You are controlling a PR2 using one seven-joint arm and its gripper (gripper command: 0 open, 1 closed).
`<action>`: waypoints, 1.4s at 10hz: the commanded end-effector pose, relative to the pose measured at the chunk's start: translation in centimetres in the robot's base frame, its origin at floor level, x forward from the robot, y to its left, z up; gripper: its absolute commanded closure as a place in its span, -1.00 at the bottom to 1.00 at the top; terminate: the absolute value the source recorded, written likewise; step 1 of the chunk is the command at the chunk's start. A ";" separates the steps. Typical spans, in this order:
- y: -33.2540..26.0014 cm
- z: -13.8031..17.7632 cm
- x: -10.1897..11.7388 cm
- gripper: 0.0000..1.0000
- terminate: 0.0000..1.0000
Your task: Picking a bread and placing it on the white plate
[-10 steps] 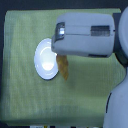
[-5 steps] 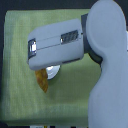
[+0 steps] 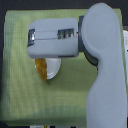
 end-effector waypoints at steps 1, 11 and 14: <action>-2.3 -3.9 2.3 1.00 -1.00; -2.2 -3.4 3.2 -1.00 -1.00; -2.7 -3.4 3.6 -1.00 -1.00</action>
